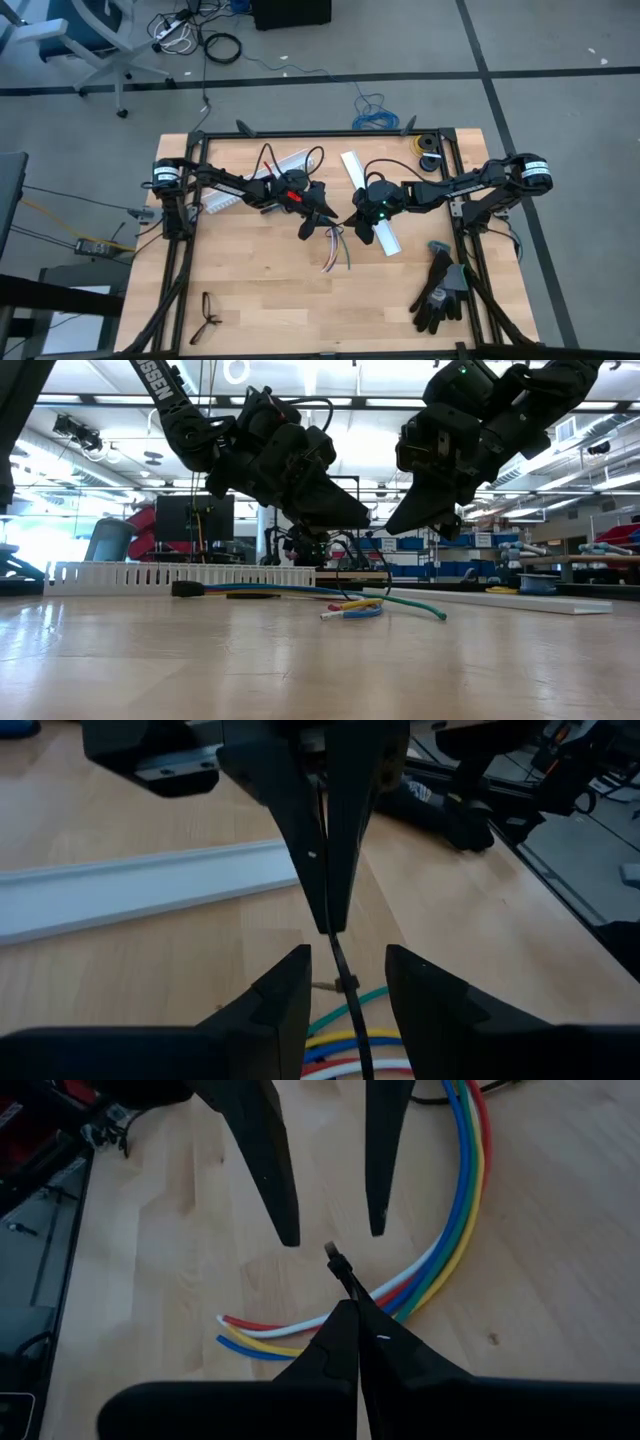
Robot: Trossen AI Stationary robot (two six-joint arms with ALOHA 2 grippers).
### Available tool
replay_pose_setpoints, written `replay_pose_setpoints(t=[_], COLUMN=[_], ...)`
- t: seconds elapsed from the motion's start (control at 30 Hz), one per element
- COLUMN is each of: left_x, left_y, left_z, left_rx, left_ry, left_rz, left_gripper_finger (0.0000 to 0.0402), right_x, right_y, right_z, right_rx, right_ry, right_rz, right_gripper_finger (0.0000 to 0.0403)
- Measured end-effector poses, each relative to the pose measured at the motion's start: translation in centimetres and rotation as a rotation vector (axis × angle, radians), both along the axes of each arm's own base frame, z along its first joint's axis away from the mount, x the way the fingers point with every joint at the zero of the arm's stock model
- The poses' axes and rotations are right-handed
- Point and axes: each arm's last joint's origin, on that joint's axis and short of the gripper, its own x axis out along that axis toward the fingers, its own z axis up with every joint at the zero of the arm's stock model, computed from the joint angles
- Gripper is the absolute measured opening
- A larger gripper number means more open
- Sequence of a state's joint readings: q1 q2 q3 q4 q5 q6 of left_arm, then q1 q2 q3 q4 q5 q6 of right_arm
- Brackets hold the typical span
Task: Ziptie cables
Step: Wrap the cable wires with the left black zip tie
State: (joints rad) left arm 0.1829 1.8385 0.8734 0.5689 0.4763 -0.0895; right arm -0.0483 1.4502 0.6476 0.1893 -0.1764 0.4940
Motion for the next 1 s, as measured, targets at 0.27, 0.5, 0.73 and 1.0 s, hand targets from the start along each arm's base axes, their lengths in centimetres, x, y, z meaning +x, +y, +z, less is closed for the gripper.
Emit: replay_pose_setpoints(t=[0.27,0.5,0.73,1.0], left_x=[1.2,1.6,1.5,1.6], left_y=[0.2,-0.3,-0.8,-0.7], left_z=[-0.6,-0.6,-1.1,-1.1], left_rx=[-0.056,-0.086,-0.042,-0.019], left_ry=[0.022,0.040,0.100,0.090], left_rz=[0.007,0.025,0.090,0.116], left_gripper_finger=[0.0140,0.0140,0.0138,0.0104], right_x=[0.0,0.0,0.0,0.0], right_y=[0.0,-0.1,-0.5,-0.6], right_z=[0.0,0.0,0.0,0.0], right_rx=[-0.007,-0.012,-0.031,-0.032], right_ry=[-0.002,0.000,0.000,-0.001], right_rz=[0.003,-0.003,-0.025,-0.028], right_gripper_finger=[0.0000,0.0000,0.0000,0.0000])
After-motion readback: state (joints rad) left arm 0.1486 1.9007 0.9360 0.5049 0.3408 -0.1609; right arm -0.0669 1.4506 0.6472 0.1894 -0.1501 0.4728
